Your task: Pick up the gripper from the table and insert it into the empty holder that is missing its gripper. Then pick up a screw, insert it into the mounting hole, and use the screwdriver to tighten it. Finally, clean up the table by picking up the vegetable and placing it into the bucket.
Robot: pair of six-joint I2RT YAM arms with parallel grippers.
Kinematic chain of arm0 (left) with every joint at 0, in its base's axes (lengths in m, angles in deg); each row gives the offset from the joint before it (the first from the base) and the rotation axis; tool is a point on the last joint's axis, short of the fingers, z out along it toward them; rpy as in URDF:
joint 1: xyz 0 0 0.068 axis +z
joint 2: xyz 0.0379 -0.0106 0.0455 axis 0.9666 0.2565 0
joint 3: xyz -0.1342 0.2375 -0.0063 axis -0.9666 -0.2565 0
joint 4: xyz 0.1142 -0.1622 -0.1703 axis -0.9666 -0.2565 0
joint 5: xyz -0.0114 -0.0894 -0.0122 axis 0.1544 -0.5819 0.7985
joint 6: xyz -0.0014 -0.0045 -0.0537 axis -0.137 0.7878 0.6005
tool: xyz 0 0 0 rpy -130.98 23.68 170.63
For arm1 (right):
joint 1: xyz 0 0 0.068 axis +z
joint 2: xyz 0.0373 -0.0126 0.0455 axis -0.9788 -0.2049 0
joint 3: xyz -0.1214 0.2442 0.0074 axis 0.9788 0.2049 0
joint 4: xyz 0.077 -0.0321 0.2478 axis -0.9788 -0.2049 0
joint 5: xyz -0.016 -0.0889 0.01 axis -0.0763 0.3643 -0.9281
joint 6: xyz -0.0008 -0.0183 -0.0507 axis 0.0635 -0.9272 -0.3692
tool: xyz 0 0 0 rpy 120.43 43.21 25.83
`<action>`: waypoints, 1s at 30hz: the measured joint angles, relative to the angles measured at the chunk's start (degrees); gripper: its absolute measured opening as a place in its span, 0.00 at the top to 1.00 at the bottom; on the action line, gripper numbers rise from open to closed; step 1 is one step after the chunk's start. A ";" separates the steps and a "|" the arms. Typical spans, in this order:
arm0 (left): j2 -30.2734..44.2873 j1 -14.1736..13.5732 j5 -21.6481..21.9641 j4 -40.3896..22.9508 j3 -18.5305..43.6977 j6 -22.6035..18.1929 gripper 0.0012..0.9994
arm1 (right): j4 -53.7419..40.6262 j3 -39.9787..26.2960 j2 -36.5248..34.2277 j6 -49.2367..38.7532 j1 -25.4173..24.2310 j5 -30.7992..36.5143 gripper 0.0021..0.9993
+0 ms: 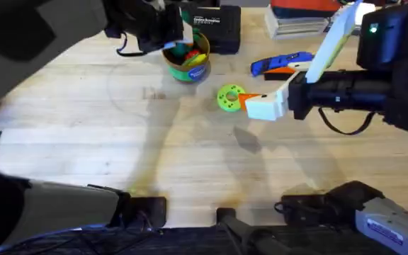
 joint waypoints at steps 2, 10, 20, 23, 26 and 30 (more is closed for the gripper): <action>2.05 -0.01 0.90 -1.70 0.00 0.00 0.98 | 0.02 0.00 0.00 0.00 0.00 0.00 0.01; 6.38 0.14 1.15 -2.77 0.20 0.04 0.67 | 0.13 0.00 0.00 0.00 0.00 0.00 0.01; 6.16 0.14 1.25 -3.54 1.73 0.20 0.05 | 0.79 0.00 0.00 0.00 0.00 0.00 0.01; 6.49 0.14 1.33 -8.18 6.27 0.15 0.03 | 2.47 0.00 0.00 0.00 0.00 0.00 0.01; 6.47 0.14 1.31 -14.03 11.19 0.16 0.02 | 2.64 0.00 0.00 0.00 0.00 0.00 0.01; 6.40 0.14 1.31 -26.06 18.48 -1.23 0.01 | 2.35 0.00 0.00 0.00 0.00 0.00 0.01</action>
